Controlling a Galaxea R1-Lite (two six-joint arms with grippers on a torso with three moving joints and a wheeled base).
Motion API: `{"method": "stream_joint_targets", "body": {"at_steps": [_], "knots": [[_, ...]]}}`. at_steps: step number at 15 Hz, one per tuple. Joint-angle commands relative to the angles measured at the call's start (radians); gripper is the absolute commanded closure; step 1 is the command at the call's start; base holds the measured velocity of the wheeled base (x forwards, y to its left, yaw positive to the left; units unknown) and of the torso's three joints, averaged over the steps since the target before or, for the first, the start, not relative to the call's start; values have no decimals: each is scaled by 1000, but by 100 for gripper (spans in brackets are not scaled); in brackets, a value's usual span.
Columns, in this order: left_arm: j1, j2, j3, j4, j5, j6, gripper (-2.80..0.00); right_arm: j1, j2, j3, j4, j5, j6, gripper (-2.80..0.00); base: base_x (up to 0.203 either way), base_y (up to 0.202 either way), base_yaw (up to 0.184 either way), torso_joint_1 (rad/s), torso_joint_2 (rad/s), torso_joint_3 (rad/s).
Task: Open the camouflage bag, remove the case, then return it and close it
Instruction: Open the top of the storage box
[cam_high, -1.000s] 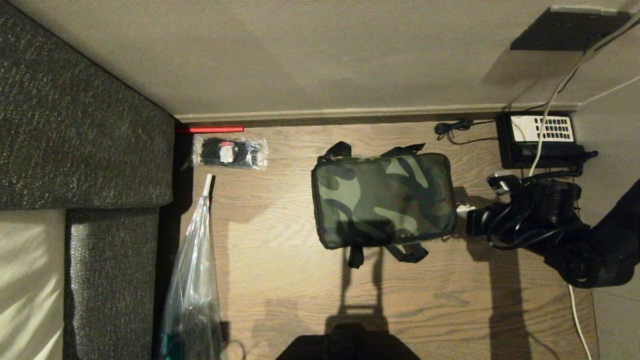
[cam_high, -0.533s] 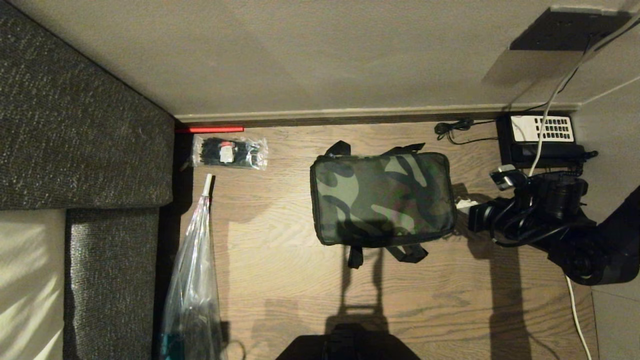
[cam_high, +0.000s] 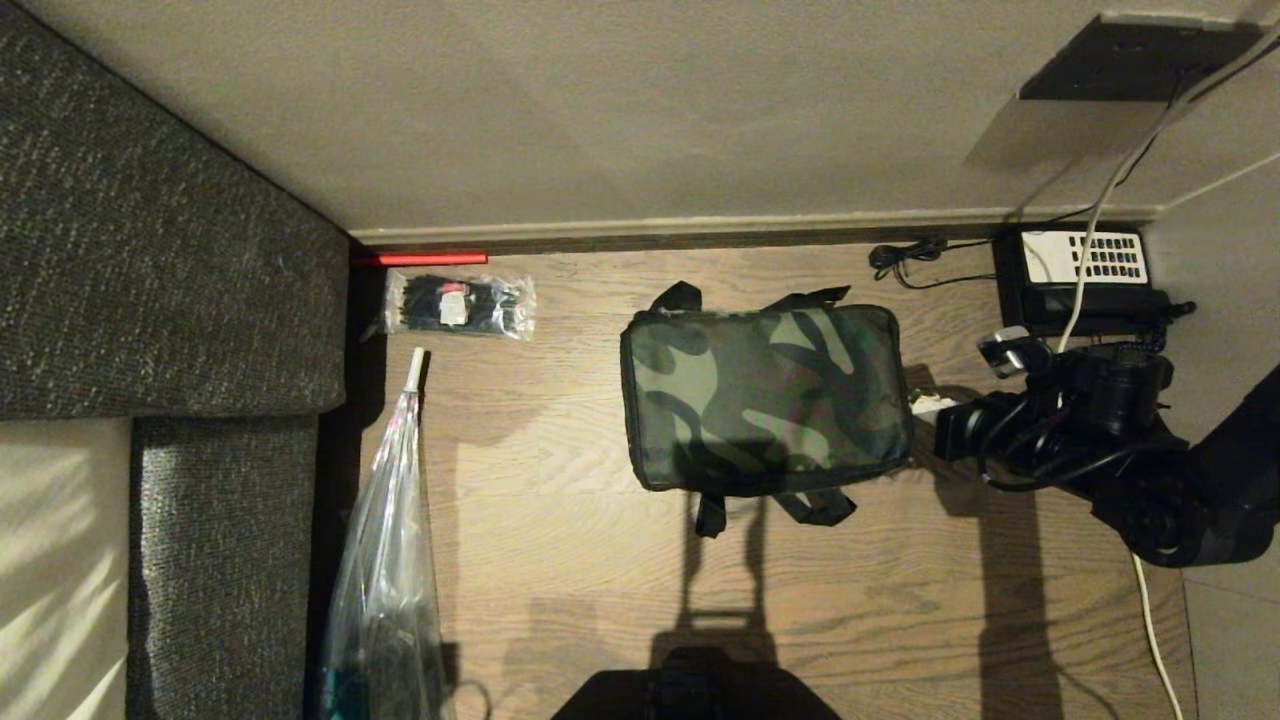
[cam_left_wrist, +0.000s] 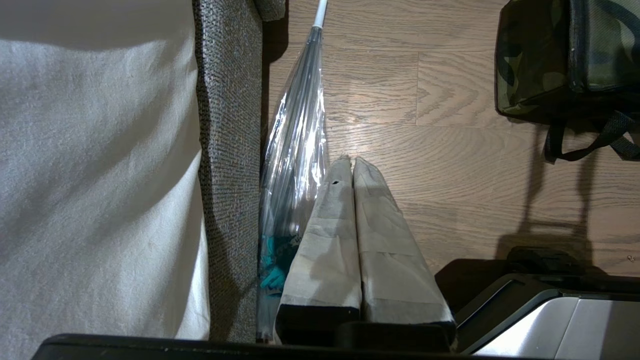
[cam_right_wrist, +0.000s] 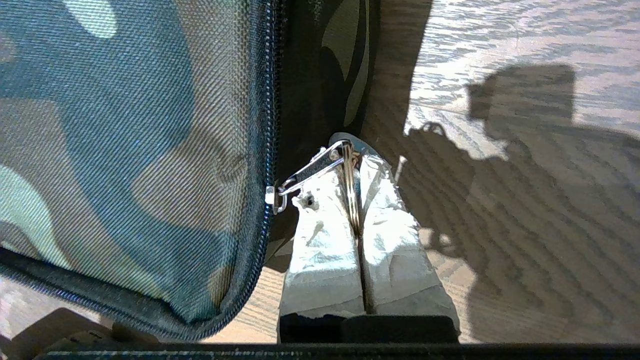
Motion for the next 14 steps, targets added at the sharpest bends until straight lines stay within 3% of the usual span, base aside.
{"method": "stream_joint_targets", "body": {"at_steps": [1, 14], "knots": [[0, 0, 0, 0, 1, -1, 0, 0, 16, -18, -8, 0, 1, 0, 0, 0, 0, 0, 0, 0], [0, 0, 0, 0, 1, -1, 0, -4, 32, -92, -3, -1, 12, 0, 0, 0, 0, 0, 0, 0]]}}
